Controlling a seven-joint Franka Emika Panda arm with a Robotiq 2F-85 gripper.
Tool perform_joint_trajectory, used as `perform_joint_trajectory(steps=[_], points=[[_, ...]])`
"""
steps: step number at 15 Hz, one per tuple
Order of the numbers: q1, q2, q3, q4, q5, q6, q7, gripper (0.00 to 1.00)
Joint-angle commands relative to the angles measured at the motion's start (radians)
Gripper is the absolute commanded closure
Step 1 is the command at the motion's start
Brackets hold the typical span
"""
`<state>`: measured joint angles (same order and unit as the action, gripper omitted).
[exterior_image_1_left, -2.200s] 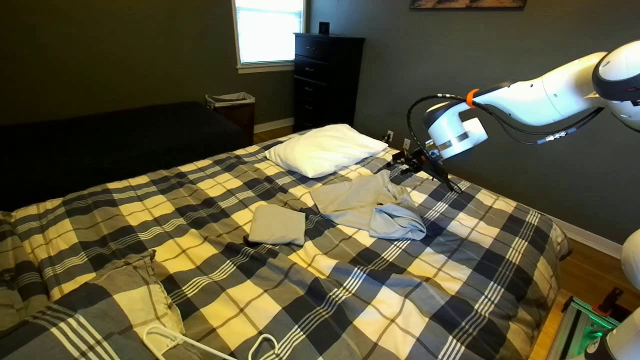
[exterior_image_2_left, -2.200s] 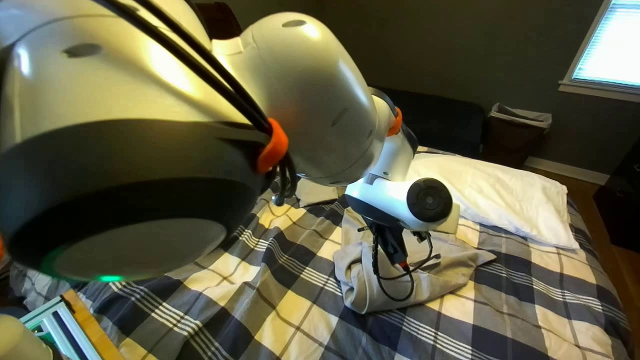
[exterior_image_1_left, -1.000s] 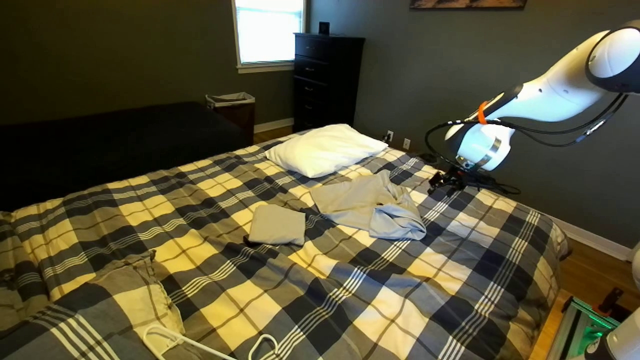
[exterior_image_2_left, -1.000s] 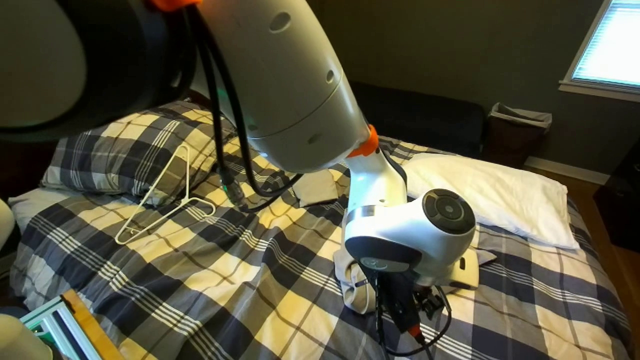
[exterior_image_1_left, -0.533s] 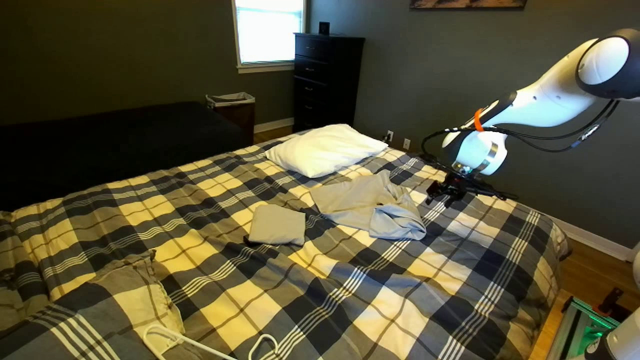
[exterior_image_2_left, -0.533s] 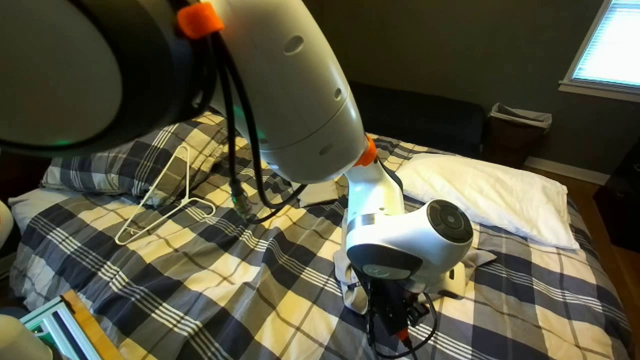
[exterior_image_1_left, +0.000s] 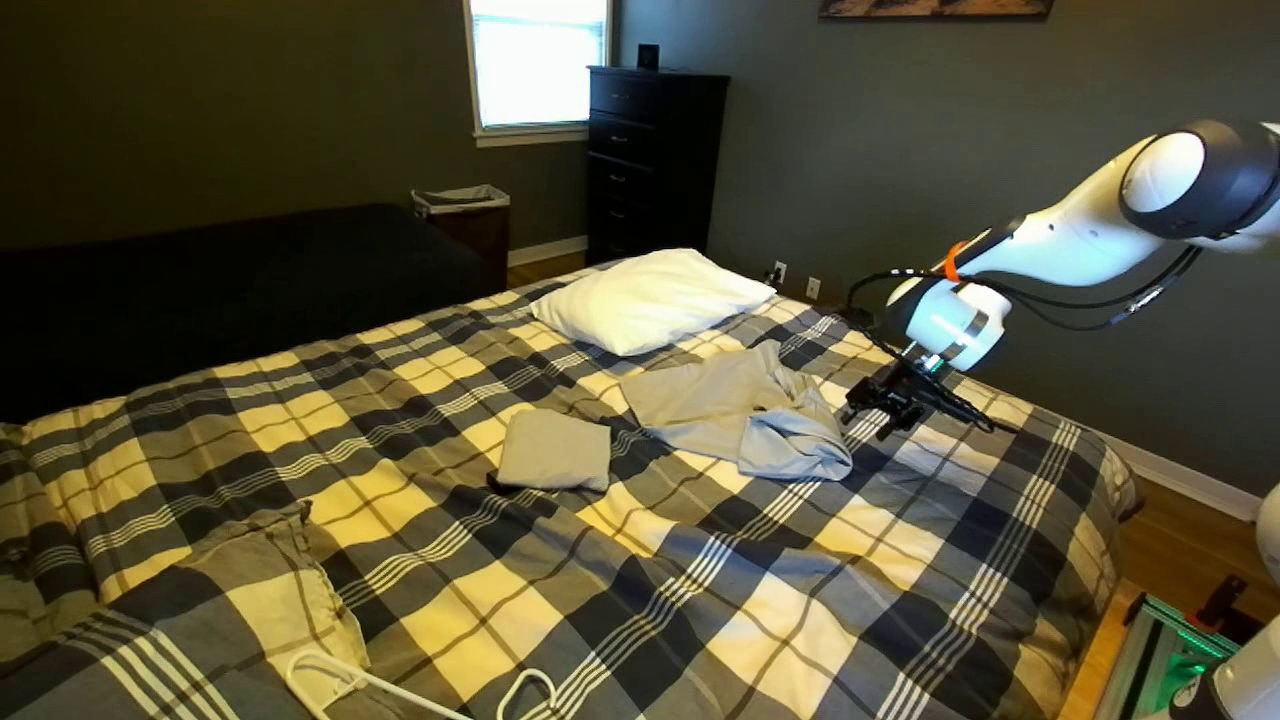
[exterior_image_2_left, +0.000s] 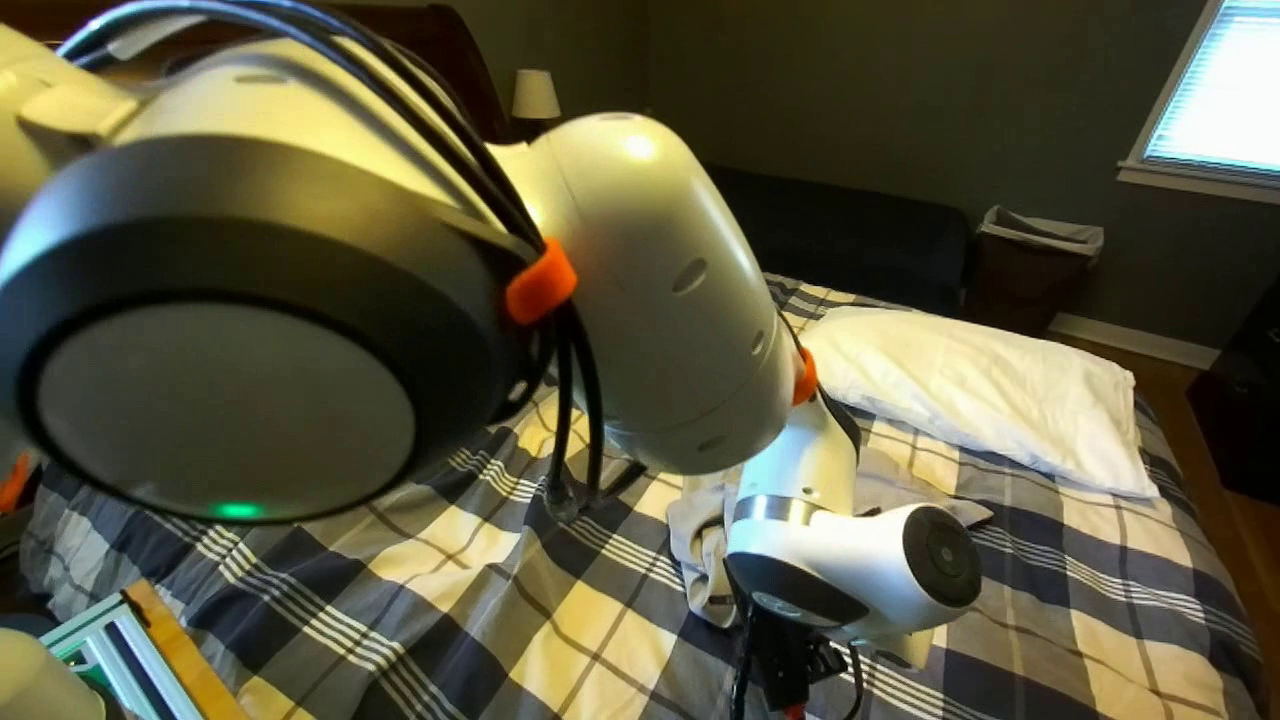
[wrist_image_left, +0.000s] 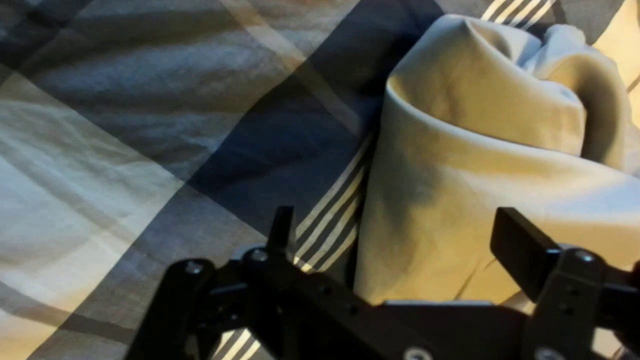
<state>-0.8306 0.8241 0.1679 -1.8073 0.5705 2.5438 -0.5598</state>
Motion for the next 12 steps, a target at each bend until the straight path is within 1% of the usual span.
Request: perform_joint_trajectory(steps=[1,3,6,10,12], points=[[-0.1,0.103,0.088,0.117,0.078,-0.123,-0.087,0.0],[-0.117,0.142,0.1,0.159,0.107,-0.206,-0.125,0.0],[-0.105,0.194,0.075,0.219,0.125,-0.301,-0.151,0.0],[-0.096,0.243,0.06,0.276,0.146,-0.348,-0.172,0.0],[-0.084,0.26,0.06,0.285,0.154,-0.336,-0.191,0.0]])
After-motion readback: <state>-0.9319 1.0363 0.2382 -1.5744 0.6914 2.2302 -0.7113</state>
